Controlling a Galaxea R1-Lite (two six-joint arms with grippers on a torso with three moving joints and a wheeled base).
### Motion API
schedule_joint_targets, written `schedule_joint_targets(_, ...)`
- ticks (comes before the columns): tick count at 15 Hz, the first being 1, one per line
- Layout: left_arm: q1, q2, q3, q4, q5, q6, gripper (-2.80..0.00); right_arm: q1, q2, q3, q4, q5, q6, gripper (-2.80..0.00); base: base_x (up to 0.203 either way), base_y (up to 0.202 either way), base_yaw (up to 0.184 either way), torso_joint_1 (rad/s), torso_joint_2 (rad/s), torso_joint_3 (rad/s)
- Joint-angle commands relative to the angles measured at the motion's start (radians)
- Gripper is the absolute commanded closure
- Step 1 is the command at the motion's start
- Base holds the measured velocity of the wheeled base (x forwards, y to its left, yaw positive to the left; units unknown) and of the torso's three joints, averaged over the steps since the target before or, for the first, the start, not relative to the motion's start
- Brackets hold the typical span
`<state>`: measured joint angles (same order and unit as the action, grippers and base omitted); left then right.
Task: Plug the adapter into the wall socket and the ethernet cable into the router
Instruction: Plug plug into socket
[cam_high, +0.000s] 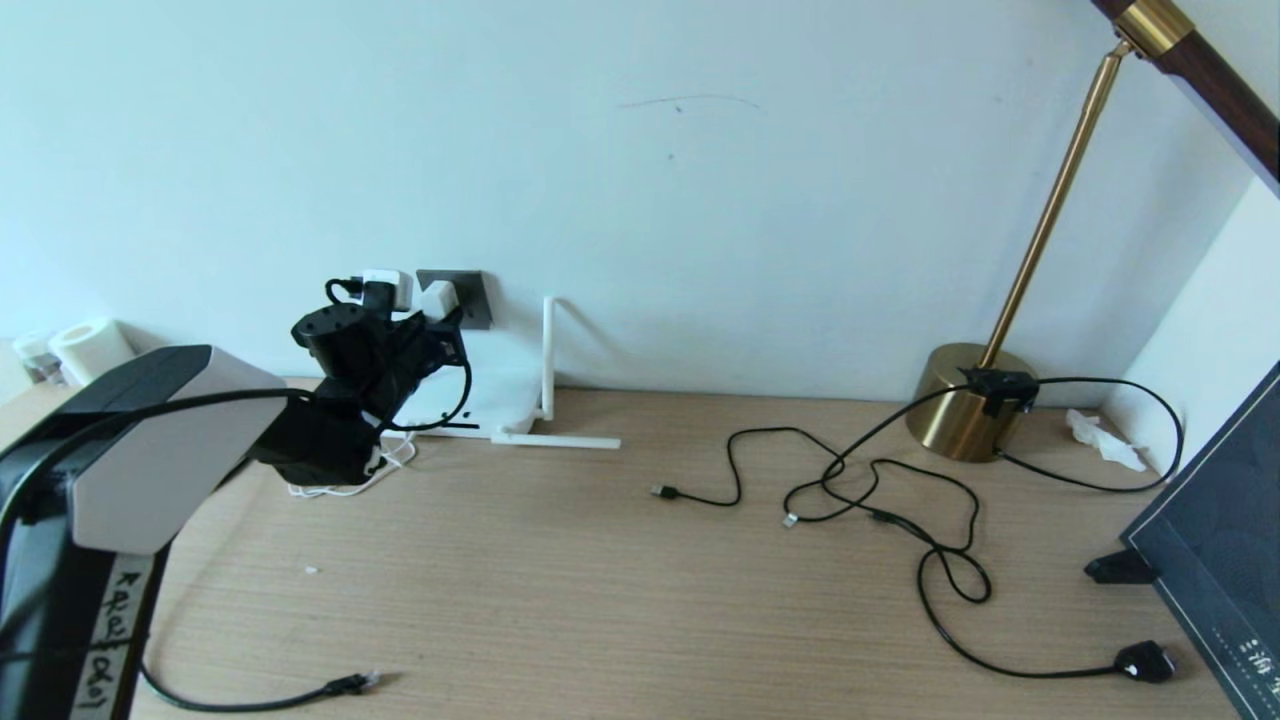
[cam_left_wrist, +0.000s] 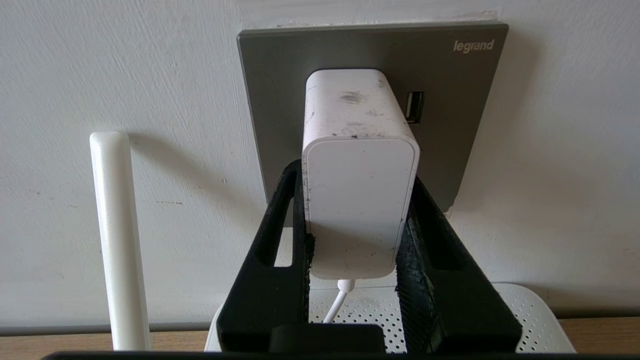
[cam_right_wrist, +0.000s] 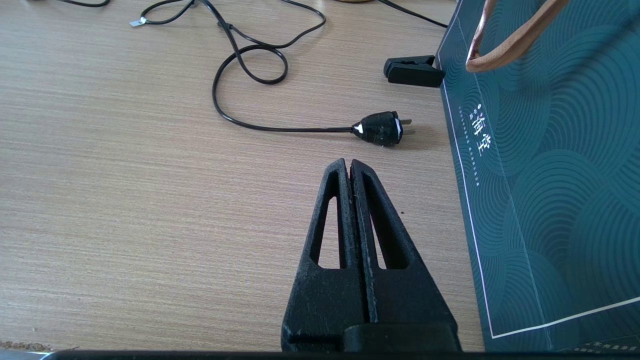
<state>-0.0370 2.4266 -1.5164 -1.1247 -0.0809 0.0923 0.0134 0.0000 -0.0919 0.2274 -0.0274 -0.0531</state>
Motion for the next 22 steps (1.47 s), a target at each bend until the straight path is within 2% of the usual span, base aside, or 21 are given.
schedule_joint_targets(1, 0.000, 0.018, -0.002, 0.000, 0.000, 0.001, 0.00, 0.000, 0.000, 0.000, 0.001, 0.000, -0.001, 0.00, 0.000, 0.000, 0.000, 0.000, 0.00, 0.000)
schedule_joint_targets(11, -0.001, 0.049, -0.016, -0.007, 0.001, 0.001, 0.00, 0.000, 0.000, 0.000, 0.001, 0.000, -0.001, 0.00, 0.000, 0.000, 0.000, 0.000, 0.00, 0.000)
schedule_joint_targets(15, -0.002, 0.077, -0.075, -0.003, 0.001, 0.002, 0.00, 0.000, 0.000, 0.000, 0.001, 0.000, -0.001, 0.00, 0.000, 0.000, 0.000, 0.000, 0.00, 0.000)
schedule_joint_targets(22, -0.004, 0.075, -0.097, 0.003, 0.000, 0.002, 0.00, 0.000, 0.000, 0.000, 0.001, 0.000, -0.001, 0.00, 0.000, 0.000, 0.000, 0.000, 0.00, 0.000)
